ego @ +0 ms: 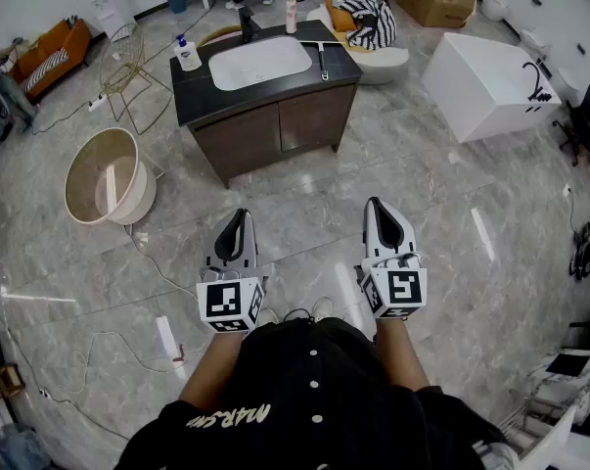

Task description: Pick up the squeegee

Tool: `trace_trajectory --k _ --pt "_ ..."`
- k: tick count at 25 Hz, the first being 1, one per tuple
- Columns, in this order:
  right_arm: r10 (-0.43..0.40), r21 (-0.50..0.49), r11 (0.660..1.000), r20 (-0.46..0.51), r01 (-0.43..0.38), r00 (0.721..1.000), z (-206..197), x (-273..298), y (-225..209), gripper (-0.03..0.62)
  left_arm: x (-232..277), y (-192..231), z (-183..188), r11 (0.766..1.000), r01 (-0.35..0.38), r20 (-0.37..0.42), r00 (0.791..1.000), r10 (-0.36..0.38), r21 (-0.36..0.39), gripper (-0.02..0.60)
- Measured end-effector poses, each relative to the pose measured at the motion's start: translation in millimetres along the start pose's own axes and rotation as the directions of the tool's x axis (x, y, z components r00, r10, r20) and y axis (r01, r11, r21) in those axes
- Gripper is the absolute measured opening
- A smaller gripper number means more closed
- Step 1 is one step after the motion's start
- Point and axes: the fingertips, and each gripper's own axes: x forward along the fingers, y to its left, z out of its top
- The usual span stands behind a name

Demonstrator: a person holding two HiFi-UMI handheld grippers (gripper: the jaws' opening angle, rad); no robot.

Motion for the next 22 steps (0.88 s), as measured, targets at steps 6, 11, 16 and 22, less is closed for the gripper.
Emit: trace_trajectory --k 6,11,16,22 --pt "0.002 0.004 1.0 0.004 -0.002 1.0 2 2 1 -0.005 1 2 1 1.0 0.001 0.0 1.0 -0.001 0.001 0.021" --pt "0.018 0.036 0.999 0.011 -0.019 1.0 2 2 -2 -0.003 3 -2 0 1.0 -0.005 -0.009 1.0 0.005 -0.001 0.021" --pt "0.04 0.055 0.998 0.002 -0.04 0.999 -6 -2 -17 -0.003 11 -17 -6 1.0 -0.021 -0.029 0.999 0.021 0.0 0.021" --pt "0.066 0.072 0.995 -0.014 -0.064 0.998 -21 -1 -55 -0.003 24 -43 -15 0.998 -0.067 -0.039 0.997 0.066 -0.022 0.021"
